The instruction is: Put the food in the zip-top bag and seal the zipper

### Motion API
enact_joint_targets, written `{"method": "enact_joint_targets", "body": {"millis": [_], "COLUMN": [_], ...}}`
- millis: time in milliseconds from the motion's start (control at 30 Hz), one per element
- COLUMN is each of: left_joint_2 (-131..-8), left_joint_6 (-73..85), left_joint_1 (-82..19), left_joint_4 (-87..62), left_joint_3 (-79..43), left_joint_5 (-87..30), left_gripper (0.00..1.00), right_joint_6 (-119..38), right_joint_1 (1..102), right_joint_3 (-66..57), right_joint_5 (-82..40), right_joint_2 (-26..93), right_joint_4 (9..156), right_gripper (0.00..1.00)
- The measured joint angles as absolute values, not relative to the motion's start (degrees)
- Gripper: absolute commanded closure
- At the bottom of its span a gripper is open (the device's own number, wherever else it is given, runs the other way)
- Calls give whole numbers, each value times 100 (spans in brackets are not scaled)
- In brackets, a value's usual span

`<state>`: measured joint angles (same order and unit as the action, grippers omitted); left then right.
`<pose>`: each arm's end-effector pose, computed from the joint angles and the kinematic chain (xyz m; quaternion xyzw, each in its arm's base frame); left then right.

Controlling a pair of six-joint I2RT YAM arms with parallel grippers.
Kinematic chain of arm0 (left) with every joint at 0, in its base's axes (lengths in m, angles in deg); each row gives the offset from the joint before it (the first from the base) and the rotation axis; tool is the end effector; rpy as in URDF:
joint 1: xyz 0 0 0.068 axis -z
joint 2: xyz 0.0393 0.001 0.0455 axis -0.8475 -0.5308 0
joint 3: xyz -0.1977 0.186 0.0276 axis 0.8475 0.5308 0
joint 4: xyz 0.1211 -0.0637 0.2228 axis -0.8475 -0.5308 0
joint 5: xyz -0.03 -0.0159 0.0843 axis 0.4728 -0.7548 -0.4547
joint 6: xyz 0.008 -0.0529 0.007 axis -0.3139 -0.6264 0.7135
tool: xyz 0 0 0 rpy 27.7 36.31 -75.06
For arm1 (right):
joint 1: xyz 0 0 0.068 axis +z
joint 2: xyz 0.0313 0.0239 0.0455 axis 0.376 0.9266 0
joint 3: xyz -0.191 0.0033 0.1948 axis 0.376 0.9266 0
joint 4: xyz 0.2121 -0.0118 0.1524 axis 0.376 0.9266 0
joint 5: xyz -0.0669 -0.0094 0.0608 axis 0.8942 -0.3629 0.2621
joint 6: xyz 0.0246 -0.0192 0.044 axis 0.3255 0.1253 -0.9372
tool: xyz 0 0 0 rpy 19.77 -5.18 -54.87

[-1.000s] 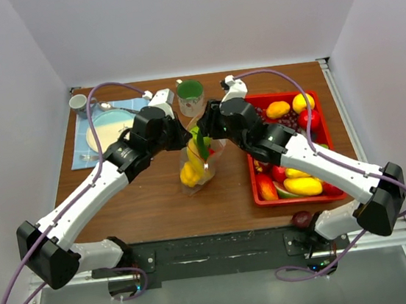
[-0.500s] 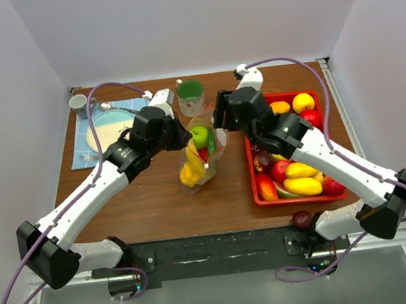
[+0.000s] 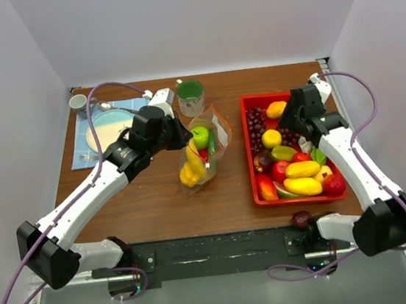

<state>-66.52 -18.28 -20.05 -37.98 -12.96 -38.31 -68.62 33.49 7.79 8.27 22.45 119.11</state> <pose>0.2266 -0.1751 0.3501 0.0110 0.8596 -0.2959 0.4163 0.2544 0.0377 0.3175 0.2570 0.8699 -0.0118 0.4209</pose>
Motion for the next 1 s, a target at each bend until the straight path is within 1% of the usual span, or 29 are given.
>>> {"method": "enact_joint_targets", "body": {"millis": [133,267,333,400,433,467,633,833,1000], "left_joint_2": [-6643,-6623,-6608,-6586,-6580,-6575,-6573,-6573,-6573], "left_joint_6": [-1828,-1824,-1821,-1819,-1817,-1817,-1815,-1813,-1813], "left_joint_1": [-2005,-2005,-2005,-2005,-2005,-2005,-2005,-2005,-2018], "left_joint_4": [-3785,-3787,-3787,-3789,-3791,-3791,-3789,-3789,-3787], "left_joint_3": [-1279,-1266,-1257,-1244,-1242,-1237,-1235,-1235,-1235], "left_joint_5": [-3802,-3783,-3778,-3778,-3776,-3774,-3757,-3750,-3743], "left_gripper": [100,100,100,100,100,100,100,100,100], "right_joint_6": [-6829,-6805,-6755,-6668,-6602,-6554,-6215,-5820,-5577], "right_joint_1": [2745,2512,2418,2337,2300,2275,2223,2223,2208], "right_joint_3": [764,541,419,301,222,154,-237,-746,-814], "right_joint_5": [610,602,650,761,820,875,1238,1437,1520], "right_joint_2": [2916,3738,4084,4313,4400,4451,4602,5078,5447], "right_joint_4": [11443,11233,11148,11131,11144,11148,11150,11148,11141], "right_gripper": [27,26,19,15,11,8,1,2,2]}}
